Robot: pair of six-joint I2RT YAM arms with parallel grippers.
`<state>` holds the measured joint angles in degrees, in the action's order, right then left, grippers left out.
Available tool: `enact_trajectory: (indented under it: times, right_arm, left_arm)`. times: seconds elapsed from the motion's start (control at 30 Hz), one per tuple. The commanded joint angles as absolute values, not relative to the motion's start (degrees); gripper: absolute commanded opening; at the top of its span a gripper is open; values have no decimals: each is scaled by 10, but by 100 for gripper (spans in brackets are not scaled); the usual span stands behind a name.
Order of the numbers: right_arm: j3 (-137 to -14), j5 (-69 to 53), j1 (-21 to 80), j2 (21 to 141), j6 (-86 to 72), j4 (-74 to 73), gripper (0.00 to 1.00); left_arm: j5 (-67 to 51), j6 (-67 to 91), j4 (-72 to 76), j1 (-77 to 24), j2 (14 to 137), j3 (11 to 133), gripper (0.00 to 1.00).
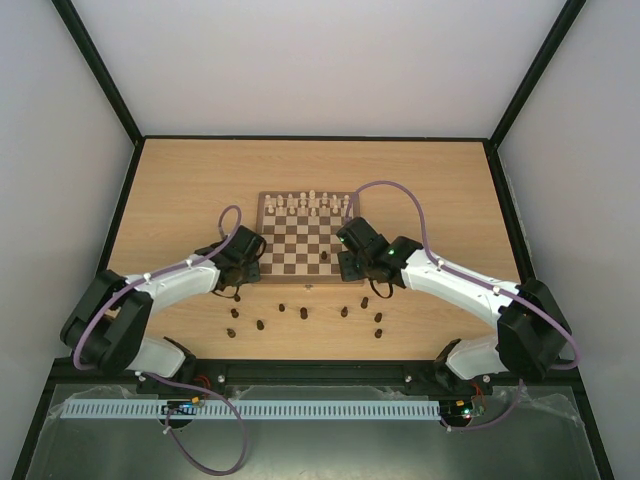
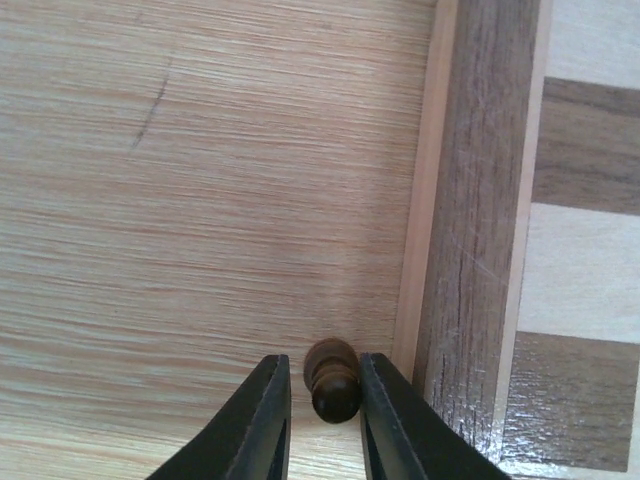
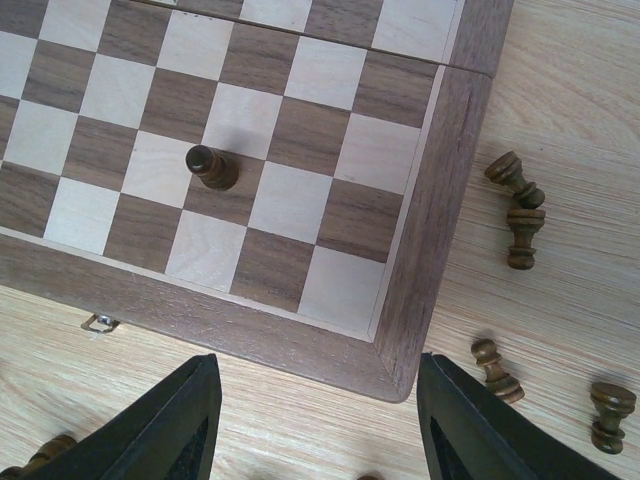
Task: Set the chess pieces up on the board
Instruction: Pick up the chess piece at the center of the board.
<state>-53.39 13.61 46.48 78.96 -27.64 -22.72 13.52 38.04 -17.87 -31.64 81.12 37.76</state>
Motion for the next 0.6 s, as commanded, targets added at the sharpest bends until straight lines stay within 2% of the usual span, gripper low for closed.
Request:
enact_trajectory:
  times: [0.0,0.2,0.57]
  right_arm:
    - [-521,139,467,787,-275,-233,54]
    - [-519,140,467,783,-275,-232,54]
    - [-521,148,467,756,-279,-241,54]
  left_arm:
    - [138,380,-184,-320,821,376,20]
    - [150,379,-197,-324,821,386,11]
    - [170,379,-291,-392,785,498,11]
